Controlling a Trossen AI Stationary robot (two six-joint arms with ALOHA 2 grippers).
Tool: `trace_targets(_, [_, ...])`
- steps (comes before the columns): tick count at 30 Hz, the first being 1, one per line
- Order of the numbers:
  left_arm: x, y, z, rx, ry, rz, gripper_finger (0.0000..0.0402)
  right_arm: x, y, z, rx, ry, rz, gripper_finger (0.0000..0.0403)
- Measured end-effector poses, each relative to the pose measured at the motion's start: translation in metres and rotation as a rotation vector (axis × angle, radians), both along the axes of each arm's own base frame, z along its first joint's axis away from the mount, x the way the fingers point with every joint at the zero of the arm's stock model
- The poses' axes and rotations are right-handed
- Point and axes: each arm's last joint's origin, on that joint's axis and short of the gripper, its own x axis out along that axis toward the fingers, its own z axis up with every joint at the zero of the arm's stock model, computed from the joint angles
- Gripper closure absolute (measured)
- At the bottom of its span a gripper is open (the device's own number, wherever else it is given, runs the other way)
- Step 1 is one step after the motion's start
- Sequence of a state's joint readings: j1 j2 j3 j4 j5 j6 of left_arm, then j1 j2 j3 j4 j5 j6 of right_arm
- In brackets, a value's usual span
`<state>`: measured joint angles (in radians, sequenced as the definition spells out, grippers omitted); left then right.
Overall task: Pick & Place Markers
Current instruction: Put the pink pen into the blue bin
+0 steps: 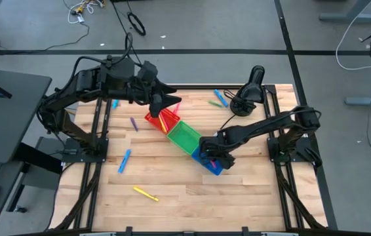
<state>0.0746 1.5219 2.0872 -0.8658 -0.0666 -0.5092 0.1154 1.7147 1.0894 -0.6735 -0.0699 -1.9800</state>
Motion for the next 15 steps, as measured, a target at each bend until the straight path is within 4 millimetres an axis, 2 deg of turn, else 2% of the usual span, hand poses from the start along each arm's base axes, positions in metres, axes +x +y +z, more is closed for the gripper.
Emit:
trace_targets(6, [0.0001, -0.001, 0.0, -0.013, -0.002, -0.034, 0.0136, 0.0069, -0.0001, -0.008, -0.001, -0.018, -0.053, 0.0371])
trace_targets(15, [0.0003, -0.0026, 0.0, -0.022, -0.002, -0.088, 0.0136, 0.0068, -0.0058, -0.008, 0.017, -0.005, -0.135, 0.0306])
